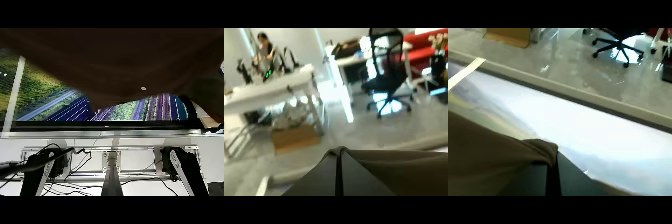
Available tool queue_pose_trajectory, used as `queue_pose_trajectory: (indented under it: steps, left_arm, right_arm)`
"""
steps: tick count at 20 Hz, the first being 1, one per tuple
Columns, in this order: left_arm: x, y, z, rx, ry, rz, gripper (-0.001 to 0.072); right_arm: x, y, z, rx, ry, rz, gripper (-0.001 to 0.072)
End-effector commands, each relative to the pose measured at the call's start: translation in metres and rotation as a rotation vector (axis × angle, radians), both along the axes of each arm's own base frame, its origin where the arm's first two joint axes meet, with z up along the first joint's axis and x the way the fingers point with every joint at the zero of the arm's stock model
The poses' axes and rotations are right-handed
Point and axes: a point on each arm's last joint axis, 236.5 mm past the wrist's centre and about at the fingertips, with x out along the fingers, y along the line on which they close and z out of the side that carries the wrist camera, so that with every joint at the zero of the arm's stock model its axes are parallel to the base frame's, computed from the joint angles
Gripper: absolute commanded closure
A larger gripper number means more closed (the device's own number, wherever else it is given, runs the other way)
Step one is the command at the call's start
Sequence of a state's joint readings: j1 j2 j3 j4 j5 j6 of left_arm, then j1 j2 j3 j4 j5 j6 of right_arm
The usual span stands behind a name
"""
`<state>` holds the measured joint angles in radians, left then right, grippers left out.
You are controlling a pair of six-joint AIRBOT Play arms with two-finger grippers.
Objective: Fold the clothes and pants, and hang the long-sleeved shirts on hangers.
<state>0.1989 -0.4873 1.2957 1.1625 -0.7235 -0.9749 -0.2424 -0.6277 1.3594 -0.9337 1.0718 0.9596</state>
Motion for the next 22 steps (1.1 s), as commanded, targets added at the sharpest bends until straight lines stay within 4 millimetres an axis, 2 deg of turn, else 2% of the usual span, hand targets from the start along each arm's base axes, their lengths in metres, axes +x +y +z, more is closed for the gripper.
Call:
queue_pose_trajectory:
  steps: [1,4,7,8,10,13,15,17,18,19,20,22]
  left_arm:
    - [-0.017,0.011,-0.065,-0.021,0.278,0.060,0.0694]
    - [-0.006,0.009,-0.132,-0.113,0.571,0.035,0.0694]
    - [0.022,0.013,-0.202,-0.199,0.824,0.025,0.0694]
    - [0.038,0.018,-0.228,-0.223,0.877,0.031,0.0694]
    - [0.076,0.019,-0.276,-0.316,0.901,0.023,0.0694]
    - [0.125,0.015,-0.351,-0.584,0.877,0.027,0.0694]
    - [0.146,0.023,-0.387,-0.729,0.851,0.082,0.0693]
    - [0.159,0.025,-0.408,-0.742,0.852,0.104,0.0693]
    - [0.162,0.021,-0.413,-0.718,0.854,0.098,0.0693]
    - [0.165,0.016,-0.414,-0.689,0.852,0.084,0.0693]
    - [0.166,0.011,-0.413,-0.664,0.848,0.070,0.0693]
    - [0.166,0.006,-0.409,-0.656,0.843,0.057,0.0693]
  right_arm:
    - [-0.012,0.019,-0.026,0.002,0.122,0.091,0.0696]
    - [0.012,0.014,-0.060,0.033,0.227,0.098,0.0696]
    - [0.058,0.003,-0.124,0.093,0.405,0.102,0.0696]
    - [0.078,-0.001,-0.147,0.126,0.458,0.094,0.0695]
    - [0.131,-0.009,-0.192,0.207,0.519,0.057,0.0694]
    - [0.208,-0.003,-0.250,0.265,0.494,-0.031,0.0694]
    - [0.253,0.000,-0.268,0.263,0.392,-0.120,0.0694]
    - [0.284,0.003,-0.264,0.259,0.273,-0.186,0.0693]
    - [0.291,0.007,-0.260,0.258,0.237,-0.197,0.0626]
    - [0.293,0.012,-0.256,0.257,0.220,-0.194,0.0338]
    - [0.292,0.017,-0.253,0.257,0.217,-0.184,0.0117]
    - [0.277,0.026,-0.255,0.215,0.277,-0.121,0.0107]
